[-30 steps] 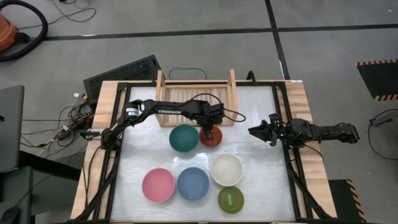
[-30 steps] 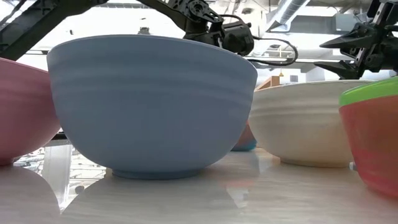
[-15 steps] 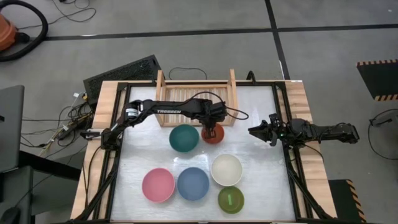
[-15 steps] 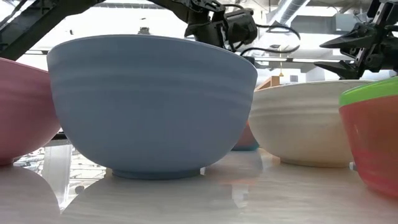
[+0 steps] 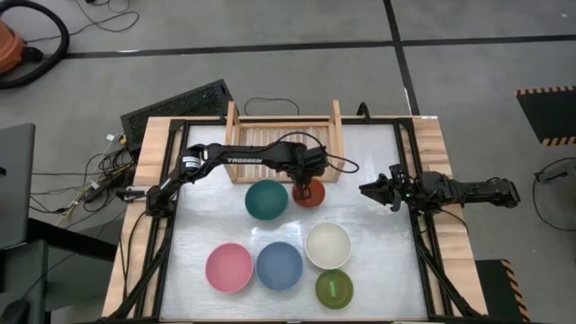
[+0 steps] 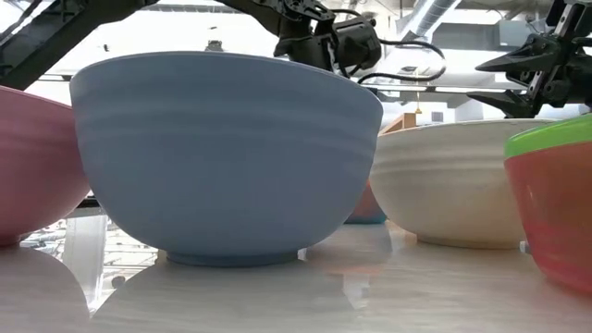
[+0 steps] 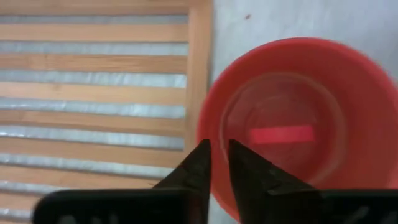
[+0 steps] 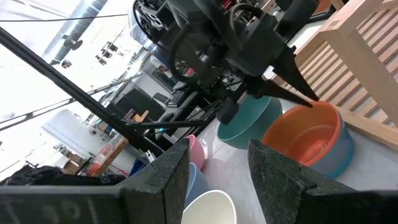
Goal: Place and stack bowls onto a shelf
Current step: Stack the colored bowls by size on the shelf
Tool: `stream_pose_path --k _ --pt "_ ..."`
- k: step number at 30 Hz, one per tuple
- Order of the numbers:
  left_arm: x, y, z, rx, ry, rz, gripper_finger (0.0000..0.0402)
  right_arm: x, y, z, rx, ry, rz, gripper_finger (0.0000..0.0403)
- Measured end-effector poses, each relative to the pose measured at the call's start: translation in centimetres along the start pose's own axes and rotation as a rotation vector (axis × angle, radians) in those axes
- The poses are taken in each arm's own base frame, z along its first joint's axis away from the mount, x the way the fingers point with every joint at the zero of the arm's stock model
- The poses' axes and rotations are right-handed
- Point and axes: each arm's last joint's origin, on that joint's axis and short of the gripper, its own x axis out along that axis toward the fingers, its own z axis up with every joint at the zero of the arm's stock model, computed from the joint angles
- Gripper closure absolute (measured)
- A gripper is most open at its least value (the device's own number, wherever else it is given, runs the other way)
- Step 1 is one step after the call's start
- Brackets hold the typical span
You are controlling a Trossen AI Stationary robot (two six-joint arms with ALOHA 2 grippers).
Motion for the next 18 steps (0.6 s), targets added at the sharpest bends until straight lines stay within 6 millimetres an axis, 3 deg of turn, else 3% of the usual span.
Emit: stream_pose_path --k 3,9,13,18 --pt "-0.1 0.0 0.0 -0.001 -0.006 -0.024 0.0336 0.0 0.0 0.0 0.0 0.0 0.0 0.0214" --pt "1.7 -0.1 -0.3 -0.025 0.038 -0.013 0.0275 0.0 0.0 0.0 0.0 0.0 0.0 0.0214" --pt "1.7 0.0 -0.3 -0.036 0.037 0.005 0.0281 0.0 0.0 0.0 0.0 0.001 0.0 0.0214" --pt "1.3 0.1 0.0 -0.045 0.032 0.036 0.0329 0.0 0.0 0.0 0.0 0.001 0.0 0.0214"
